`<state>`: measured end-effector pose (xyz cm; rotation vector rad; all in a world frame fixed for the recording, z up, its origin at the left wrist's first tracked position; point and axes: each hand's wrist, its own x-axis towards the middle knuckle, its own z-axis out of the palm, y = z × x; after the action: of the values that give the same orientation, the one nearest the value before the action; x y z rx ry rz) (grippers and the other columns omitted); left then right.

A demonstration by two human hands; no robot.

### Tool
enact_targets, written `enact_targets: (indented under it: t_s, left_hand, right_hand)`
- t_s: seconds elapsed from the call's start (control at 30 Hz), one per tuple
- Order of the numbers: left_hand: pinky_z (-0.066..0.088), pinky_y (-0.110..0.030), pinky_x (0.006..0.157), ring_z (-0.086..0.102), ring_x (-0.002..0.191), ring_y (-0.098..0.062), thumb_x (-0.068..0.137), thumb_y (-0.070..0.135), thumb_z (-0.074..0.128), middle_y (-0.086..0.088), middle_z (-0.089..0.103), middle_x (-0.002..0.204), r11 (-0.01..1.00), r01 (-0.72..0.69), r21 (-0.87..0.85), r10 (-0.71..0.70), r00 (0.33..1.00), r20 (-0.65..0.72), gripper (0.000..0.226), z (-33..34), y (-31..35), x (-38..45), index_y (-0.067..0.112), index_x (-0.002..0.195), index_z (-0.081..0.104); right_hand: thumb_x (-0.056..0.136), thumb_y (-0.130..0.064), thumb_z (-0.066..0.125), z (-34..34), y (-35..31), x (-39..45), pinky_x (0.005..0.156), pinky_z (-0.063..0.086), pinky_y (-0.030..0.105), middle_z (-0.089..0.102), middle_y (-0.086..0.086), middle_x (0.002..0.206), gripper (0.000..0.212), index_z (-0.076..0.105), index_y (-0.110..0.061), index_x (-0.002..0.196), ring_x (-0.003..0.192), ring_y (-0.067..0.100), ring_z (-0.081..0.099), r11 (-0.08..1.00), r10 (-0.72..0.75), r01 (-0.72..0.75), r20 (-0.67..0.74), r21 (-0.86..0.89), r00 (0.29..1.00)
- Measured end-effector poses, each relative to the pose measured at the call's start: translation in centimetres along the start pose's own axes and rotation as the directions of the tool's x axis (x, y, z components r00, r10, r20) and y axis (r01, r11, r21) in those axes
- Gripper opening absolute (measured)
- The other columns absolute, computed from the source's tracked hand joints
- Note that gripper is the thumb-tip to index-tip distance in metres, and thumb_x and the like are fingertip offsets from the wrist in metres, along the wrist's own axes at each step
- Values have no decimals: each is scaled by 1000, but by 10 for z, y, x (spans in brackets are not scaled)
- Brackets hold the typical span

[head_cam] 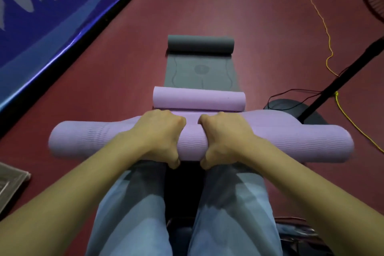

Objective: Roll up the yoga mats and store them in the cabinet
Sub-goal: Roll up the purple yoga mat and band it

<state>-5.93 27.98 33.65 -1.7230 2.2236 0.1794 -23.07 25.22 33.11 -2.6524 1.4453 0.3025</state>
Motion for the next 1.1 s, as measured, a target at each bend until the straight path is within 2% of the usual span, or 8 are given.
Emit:
enact_targets:
  t_s: [0.3,0.43,0.53,0.7,0.83,0.9,1.0,1.1]
  left_hand:
    - [45,-33,59,57,75,-18,46,55,86,7,59,77,990,-63,-123,79,989,129,59,9,4,-14,26,87,55]
    - [55,-33,64,61,72,-15,42,57,88,9,64,80,986,-40,-163,70,980,187,63,4,-6,-4,27,91,61]
    - [58,-36,68,63,75,-19,40,59,87,6,66,83,984,-47,-172,81,978,192,67,5,-5,0,25,92,63]
    - [48,-38,68,58,87,-25,52,56,89,3,61,97,981,-3,-196,25,993,113,73,13,2,-7,22,105,51]
    - [31,-36,70,60,101,-29,53,55,94,-1,59,111,997,9,-73,-11,999,-32,87,20,13,-17,21,106,35]
    - [29,-36,68,62,96,-29,58,52,92,-1,63,111,999,10,-37,-13,997,-80,80,24,13,-18,21,103,34]
    - [32,-35,61,59,80,-29,58,49,86,-1,66,96,1000,-11,-21,10,998,-64,64,19,2,-13,20,95,43]
    - [39,-34,59,60,79,-27,53,51,89,-1,67,89,997,-47,-54,48,999,9,61,11,-4,-7,21,95,56]
  right_hand:
    - [49,-62,82,-2,-8,-25,70,51,36,62,-7,91,73,54,-30,108,82,22,58,995,-15,2,136,97,991]
    - [48,-60,78,26,-10,-25,59,32,35,58,-6,84,66,47,-25,95,74,26,56,997,-81,81,-116,1,990]
    - [40,-50,78,40,-13,-27,54,30,34,59,-3,76,63,43,-23,85,66,29,62,989,-128,100,-268,-113,955]
    - [49,-58,82,0,-10,-8,63,39,34,67,-5,99,72,52,-28,106,88,24,64,994,-103,106,103,-23,989]
    - [44,-62,85,-12,-7,5,65,47,31,67,-6,96,74,58,-29,105,86,21,63,996,-87,79,197,50,976]
    - [45,-62,84,-1,-8,3,63,42,33,66,-5,96,74,53,-28,103,86,23,63,997,-75,72,104,25,992]
    - [24,-54,87,37,-19,-9,55,37,33,60,-3,80,79,49,-22,87,69,26,61,991,-119,101,-256,-83,959]
    - [31,-45,85,42,-25,-13,52,40,34,59,-4,76,70,45,-22,84,66,26,62,988,-117,83,-283,-127,952]
